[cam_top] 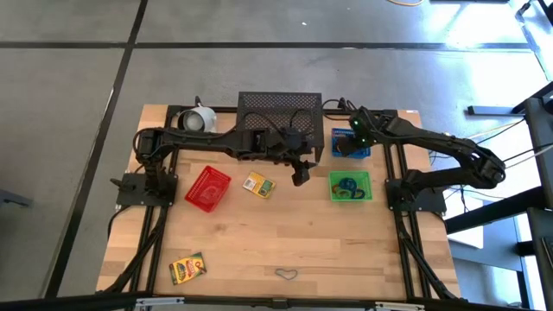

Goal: Pick & Place Office Desk Supplies
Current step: Put the blue rubber band into the blue bin

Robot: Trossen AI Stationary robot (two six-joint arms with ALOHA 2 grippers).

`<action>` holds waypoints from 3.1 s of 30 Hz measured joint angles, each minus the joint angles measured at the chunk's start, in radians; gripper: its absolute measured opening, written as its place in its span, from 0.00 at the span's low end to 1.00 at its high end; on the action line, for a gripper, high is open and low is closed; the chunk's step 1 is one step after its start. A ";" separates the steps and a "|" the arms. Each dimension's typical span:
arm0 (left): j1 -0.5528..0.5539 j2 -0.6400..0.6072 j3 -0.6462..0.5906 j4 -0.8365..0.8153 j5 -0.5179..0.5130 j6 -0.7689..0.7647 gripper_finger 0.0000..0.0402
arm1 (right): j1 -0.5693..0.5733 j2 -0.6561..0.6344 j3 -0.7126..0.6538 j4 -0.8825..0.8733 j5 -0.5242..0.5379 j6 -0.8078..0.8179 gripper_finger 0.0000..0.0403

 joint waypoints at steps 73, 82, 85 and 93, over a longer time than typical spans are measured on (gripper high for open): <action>-0.613 0.364 -0.160 0.079 0.041 -0.032 0.09 | 1.078 -0.172 0.001 0.006 0.248 0.474 0.53; -0.591 0.347 -0.122 0.073 0.026 -0.043 0.00 | 1.078 -0.172 0.001 0.009 0.241 0.474 0.53; -0.572 0.328 -0.114 0.074 -0.030 -0.040 0.01 | 1.078 -0.172 0.001 0.014 0.240 0.470 0.53; -0.529 0.226 -0.106 0.081 -0.189 -0.039 0.00 | 1.078 -0.172 0.001 0.055 0.221 0.459 0.53</action>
